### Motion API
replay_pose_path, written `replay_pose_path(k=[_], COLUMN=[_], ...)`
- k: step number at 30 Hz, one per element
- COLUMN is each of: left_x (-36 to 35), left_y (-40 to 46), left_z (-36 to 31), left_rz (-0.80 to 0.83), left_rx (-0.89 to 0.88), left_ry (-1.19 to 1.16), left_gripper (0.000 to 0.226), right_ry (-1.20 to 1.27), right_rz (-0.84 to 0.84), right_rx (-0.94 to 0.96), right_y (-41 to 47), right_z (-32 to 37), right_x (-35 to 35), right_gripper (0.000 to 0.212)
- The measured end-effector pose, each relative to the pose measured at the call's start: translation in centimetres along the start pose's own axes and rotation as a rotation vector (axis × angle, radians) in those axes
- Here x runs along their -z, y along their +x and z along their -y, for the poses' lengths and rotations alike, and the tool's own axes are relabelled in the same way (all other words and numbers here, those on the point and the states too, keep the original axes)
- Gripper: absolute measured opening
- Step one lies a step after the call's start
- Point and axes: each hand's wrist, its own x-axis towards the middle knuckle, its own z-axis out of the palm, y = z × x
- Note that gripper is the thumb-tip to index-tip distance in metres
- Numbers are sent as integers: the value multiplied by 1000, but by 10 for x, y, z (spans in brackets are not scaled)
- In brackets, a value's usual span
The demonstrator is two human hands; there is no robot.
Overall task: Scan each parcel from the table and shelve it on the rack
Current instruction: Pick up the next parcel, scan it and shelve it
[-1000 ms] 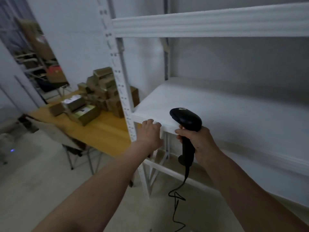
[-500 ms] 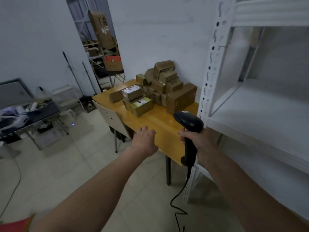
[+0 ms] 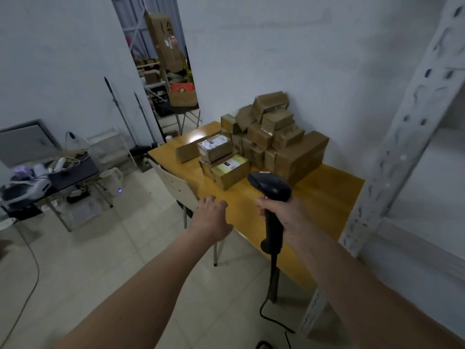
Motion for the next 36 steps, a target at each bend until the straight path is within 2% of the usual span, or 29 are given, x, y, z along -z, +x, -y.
replay_pose_path(k=[6,12,18,24,36], left_x=[20,31,13,-10,-63], left_y=[98,183,240,310,427], left_z=[3,3,25,44,86], left_rz=[41,-7,91,183,351], left_rx=[-6,-58,-33,-9,-48], left_ry=[5,29,29,4,-72], left_gripper=[58,58,62,69,83], right_ry=[21,45,15,19,17], right_rz=[6,26,2,-82,-333], right_rx=[-25,-36,-74,-130,-309], right_y=[77,141,189,238,328], right_z=[26,53,60,51,26], right_x=[-27,-42,-59,-67,-105], right_gripper=[10,15,16,8,17])
